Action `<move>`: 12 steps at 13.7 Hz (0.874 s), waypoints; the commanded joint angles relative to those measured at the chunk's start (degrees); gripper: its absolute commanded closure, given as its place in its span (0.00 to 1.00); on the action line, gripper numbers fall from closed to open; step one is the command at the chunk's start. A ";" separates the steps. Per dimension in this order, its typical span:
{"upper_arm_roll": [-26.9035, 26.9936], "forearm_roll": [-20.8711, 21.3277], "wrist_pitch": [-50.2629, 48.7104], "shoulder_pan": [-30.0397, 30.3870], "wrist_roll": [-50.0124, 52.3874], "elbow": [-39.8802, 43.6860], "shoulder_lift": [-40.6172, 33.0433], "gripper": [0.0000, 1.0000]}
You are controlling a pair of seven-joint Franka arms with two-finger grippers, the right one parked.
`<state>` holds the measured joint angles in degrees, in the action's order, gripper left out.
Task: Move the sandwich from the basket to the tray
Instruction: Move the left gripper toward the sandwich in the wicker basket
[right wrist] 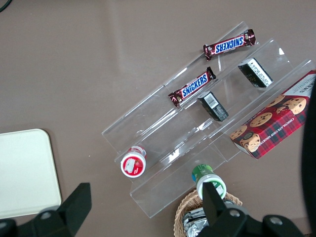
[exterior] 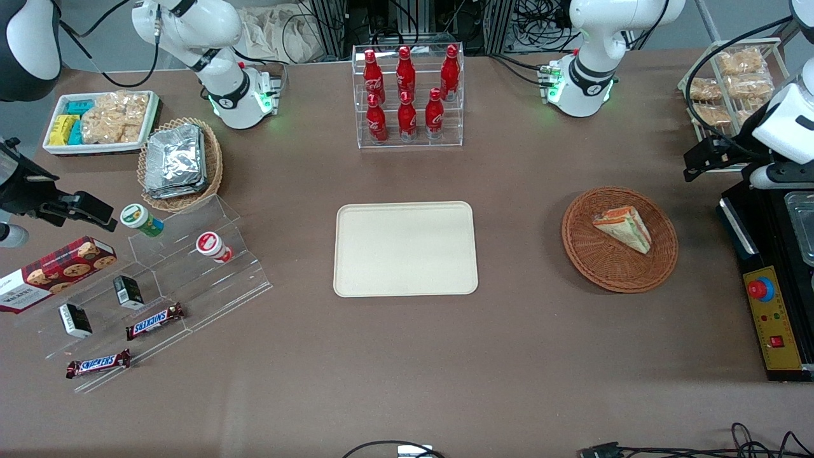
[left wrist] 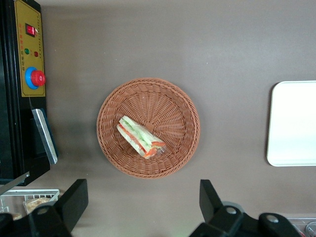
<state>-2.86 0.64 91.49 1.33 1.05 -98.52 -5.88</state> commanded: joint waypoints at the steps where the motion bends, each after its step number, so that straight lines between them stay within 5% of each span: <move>1: 0.93 -0.11 -3.58 -1.06 1.05 0.79 -0.36 0.00; 7: 1.01 0.50 -3.77 0.96 4.02 0.27 1.40 0.00; 12: 1.10 0.59 2.79 3.42 9.74 -9.29 0.09 0.00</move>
<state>-1.61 0.84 90.70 3.75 8.18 -103.13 -4.18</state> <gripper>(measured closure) 0.000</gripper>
